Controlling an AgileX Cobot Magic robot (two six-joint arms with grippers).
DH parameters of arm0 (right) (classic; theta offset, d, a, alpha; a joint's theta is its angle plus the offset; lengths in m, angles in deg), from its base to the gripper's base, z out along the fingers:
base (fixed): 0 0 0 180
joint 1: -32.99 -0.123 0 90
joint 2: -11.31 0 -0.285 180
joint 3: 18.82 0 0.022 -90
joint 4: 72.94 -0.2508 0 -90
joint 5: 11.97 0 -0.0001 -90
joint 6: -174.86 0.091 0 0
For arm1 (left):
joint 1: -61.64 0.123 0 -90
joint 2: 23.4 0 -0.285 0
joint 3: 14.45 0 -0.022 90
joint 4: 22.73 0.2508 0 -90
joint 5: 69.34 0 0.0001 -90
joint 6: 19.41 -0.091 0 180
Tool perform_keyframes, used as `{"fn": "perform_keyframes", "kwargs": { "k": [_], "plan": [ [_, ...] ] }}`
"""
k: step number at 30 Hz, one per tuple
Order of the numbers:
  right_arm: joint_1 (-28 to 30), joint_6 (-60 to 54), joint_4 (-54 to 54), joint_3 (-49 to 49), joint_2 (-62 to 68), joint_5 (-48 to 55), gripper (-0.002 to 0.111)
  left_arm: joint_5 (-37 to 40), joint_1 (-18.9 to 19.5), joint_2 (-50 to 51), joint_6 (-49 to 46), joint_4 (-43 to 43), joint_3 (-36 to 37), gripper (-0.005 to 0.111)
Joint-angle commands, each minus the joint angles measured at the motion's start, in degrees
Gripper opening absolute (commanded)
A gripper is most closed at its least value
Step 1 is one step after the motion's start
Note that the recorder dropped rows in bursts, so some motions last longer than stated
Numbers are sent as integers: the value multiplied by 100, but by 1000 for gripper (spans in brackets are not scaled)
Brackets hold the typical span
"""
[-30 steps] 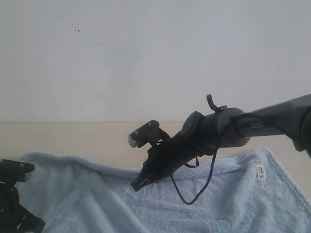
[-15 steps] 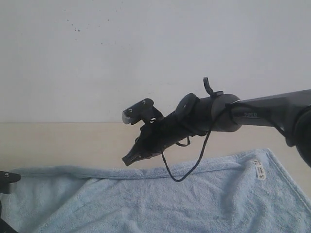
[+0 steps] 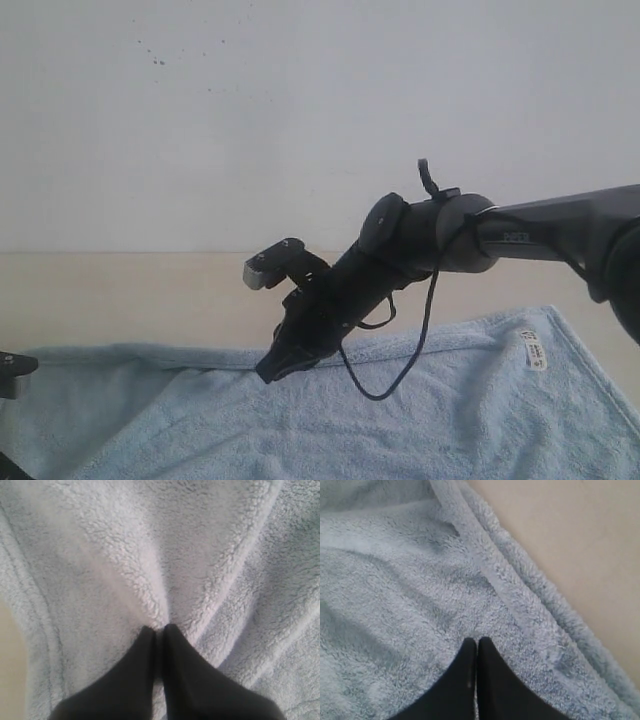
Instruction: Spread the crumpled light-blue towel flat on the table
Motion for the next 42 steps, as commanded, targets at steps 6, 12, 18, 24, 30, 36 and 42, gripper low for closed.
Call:
{"fn": "perform_keyframes", "kwargs": {
  "k": [6, 12, 18, 24, 30, 36, 42],
  "plan": [
    [24, 84, 70, -15, 222, -499, 0, -101, 9, -51, -5, -168, 34, 4],
    [24, 193, 111, 37, 437, -894, 0, -101, 9, -51, -5, -168, 34, 4],
    [87, 305, 254, 161, 533, -1738, 0, -101, 9, -51, -5, -207, 34, 4],
    [484, 458, 269, 663, 533, -1951, 0, -91, 9, -51, -16, -209, 34, 4],
    [1089, 676, 298, 1188, 353, -985, 0, -162, 9, -51, -90, -218, 34, 4],
    [1857, 1047, 448, 616, -309, -361, 0, -714, 9, -51, -114, -121, 34, 4],
    [2516, 792, 567, -684, -1235, -327, 0, -1179, 9, -51, -114, -69, -192, 4]
  ]
}}
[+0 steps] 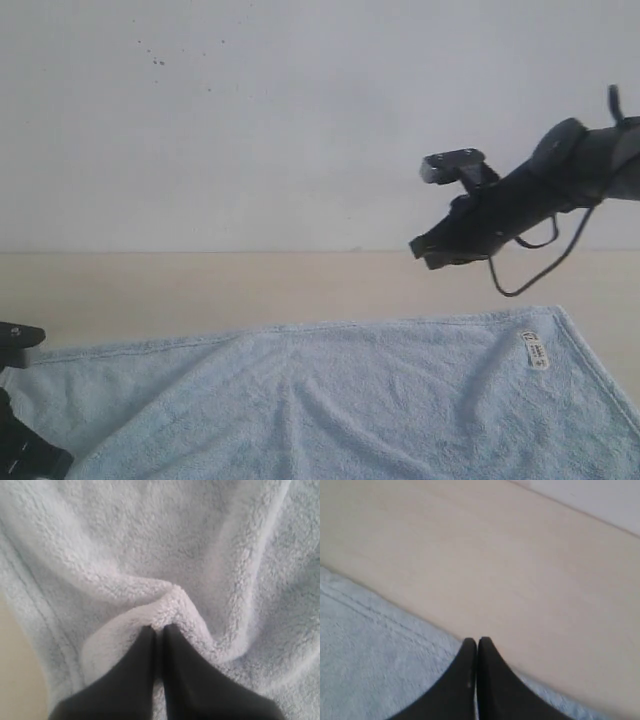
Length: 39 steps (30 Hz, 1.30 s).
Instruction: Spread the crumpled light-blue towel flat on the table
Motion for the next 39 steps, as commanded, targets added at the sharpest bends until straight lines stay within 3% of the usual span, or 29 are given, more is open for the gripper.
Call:
{"fn": "perform_keyframes", "kwargs": {
  "k": [1, 9, 12, 17, 22, 25, 27, 29, 30, 39],
  "plan": [
    [400, -312, 73, -918, -731, 62, 0, -252, 9, -51, -46, 28, -274, 5],
    [487, -338, 8, -1832, -1559, -831, 0, 636, 9, -51, 108, 44, -383, 44],
    [487, -327, -28, -1832, -1581, -743, 0, 804, 9, -78, 152, -5, -19, 46],
    [487, -338, -116, -1832, -1581, -591, 0, 272, 9, -560, 231, -5, 172, 46],
    [487, -338, -127, -1832, -1569, -589, 0, 160, 9, -1267, 259, 96, -116, 46],
    [487, -338, -127, -1832, -1569, -576, 0, -101, 74, -1374, 561, 679, -351, 44],
    [487, -338, -223, -1832, -1569, -489, 0, -254, 138, -1278, 986, 1149, -500, 32],
    [487, -338, -419, -1832, -1569, -323, 0, -333, 206, -1067, 1231, 1629, -633, 9],
    [487, -338, -531, -1832, -1569, -234, 0, -374, 221, -952, 1234, 1702, -680, 5],
    [487, -349, -873, -1832, -1569, 254, 0, -1016, 411, 701, 1375, 2058, -1305, 4]
  ]
}}
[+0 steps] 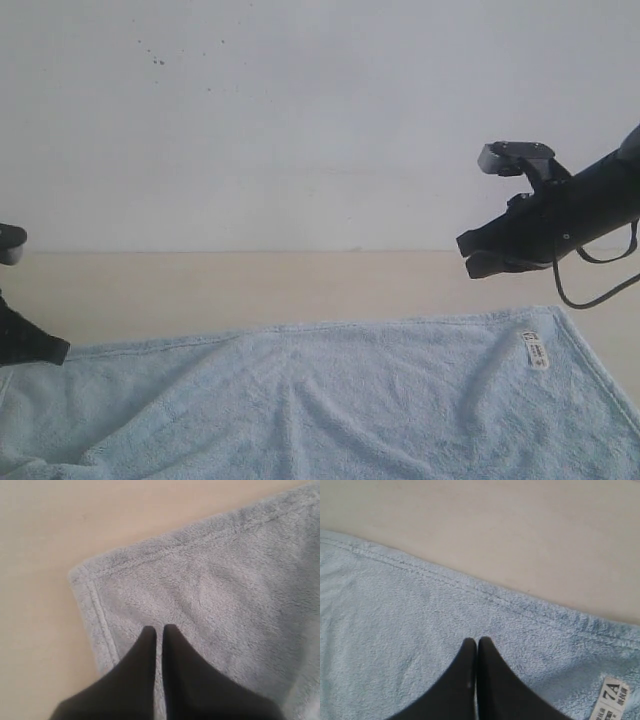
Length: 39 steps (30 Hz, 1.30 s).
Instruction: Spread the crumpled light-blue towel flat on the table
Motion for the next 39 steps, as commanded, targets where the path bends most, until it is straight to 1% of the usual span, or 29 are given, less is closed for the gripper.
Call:
{"fn": "perform_keyframes", "kwargs": {
  "k": [1, 7, 14, 21, 25, 31, 36, 39],
  "plan": [
    [48, -105, -236, 0, -55, 175, 0, -216, 24, 767, 111, 403, -392, 4],
    [48, -499, -621, 0, -55, 174, 0, -216, 37, 1410, 111, 443, -798, 4],
    [48, -731, -930, 0, -55, 188, 0, -216, 61, 1825, 111, 536, -991, 4],
    [48, -1000, -1194, 0, -55, 243, 0, -397, 310, 2074, 111, 599, -1007, 4],
    [48, -1065, -1263, 0, -55, 243, 0, -413, 427, 2286, 111, 599, -1192, 4],
    [48, -1164, -1340, 0, -55, 252, 0, -413, 427, 2864, 84, 685, -1863, 4],
    [48, -1270, -1351, 0, -55, 228, 0, -402, 427, 3352, 84, 905, -2614, 4],
    [48, -1310, -1351, 0, -55, 195, 0, -266, 427, 3596, 84, 905, -3117, 4]
  ]
}}
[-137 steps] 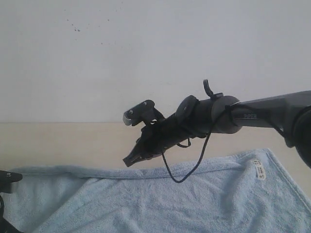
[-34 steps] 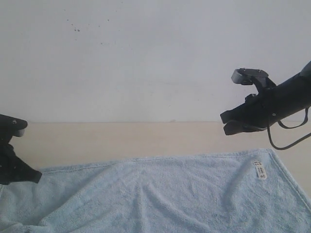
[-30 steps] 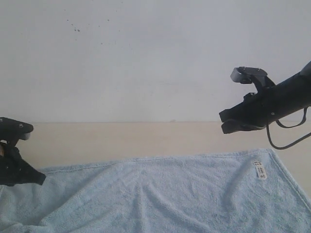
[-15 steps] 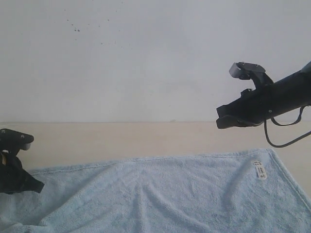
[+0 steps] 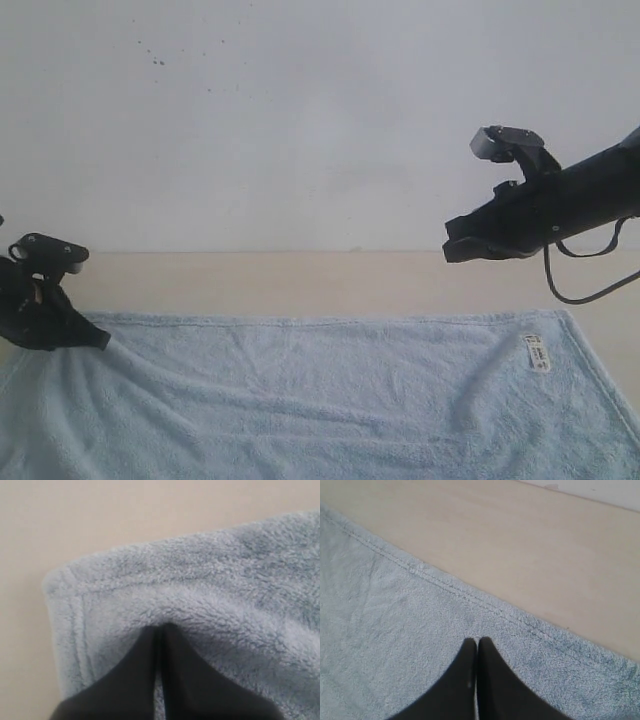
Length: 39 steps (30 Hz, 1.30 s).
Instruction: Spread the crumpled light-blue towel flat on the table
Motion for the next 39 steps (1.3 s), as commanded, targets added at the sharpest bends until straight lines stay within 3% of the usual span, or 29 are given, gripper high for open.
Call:
{"fn": "perform_keyframes", "kwargs": {
  "k": [1, 8, 14, 20, 25, 31, 39],
  "plan": [
    [48, -108, -63, 3, -55, -23, 0, 337, 18, 456, 40, 66, -614, 4],
    [48, -11, 440, 3, -12, -617, 0, 405, 18, 219, 40, -66, -745, 4],
    [58, 1151, 2117, 3, 454, -752, 0, 129, -3, -709, 40, -280, -415, 4],
    [69, 2615, 3669, 3, 759, -1372, 0, 85, -3, -1651, 40, -315, 497, 4],
    [235, 4104, 5313, 3, 896, -1479, 0, -600, -19, -2392, 65, -839, 1909, 4],
    [396, 4106, 5461, 15, 1221, -1680, 0, -619, -269, -2478, 65, -900, 2218, 4],
    [396, 4183, 5596, 15, 1676, -2152, 0, -240, -269, -2478, 55, -903, 2218, 4]
  ]
}}
